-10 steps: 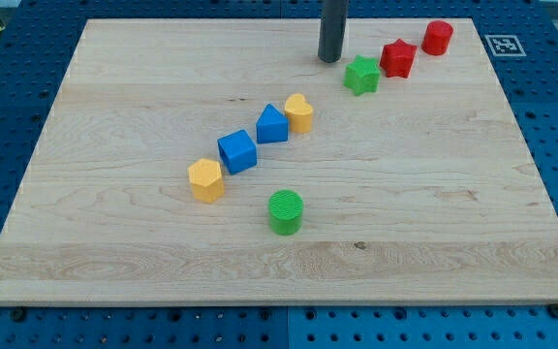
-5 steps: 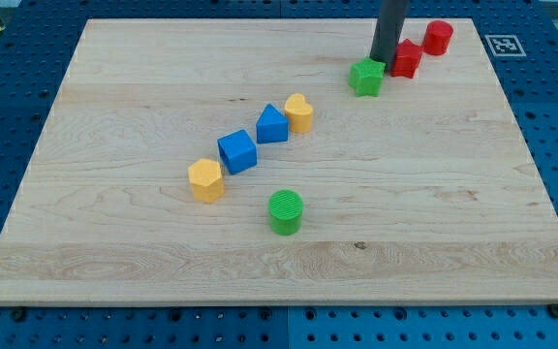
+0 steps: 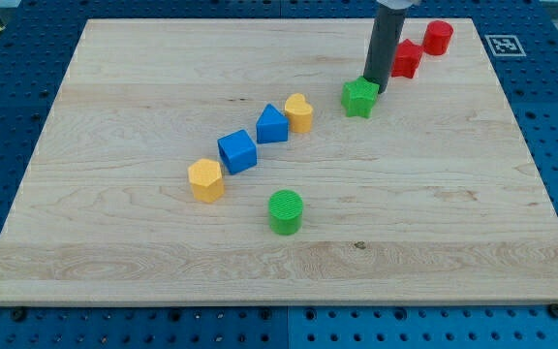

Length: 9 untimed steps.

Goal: Push the green star towards the green circle

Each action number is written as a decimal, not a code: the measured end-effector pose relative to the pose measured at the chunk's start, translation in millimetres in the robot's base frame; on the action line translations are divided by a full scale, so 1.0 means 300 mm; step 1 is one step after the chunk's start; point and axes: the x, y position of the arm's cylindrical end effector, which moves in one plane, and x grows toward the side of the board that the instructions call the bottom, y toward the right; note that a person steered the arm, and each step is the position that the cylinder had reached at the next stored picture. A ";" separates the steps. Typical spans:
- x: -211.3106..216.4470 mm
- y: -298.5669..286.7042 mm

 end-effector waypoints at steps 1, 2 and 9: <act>0.000 -0.020; 0.000 -0.058; 0.123 -0.190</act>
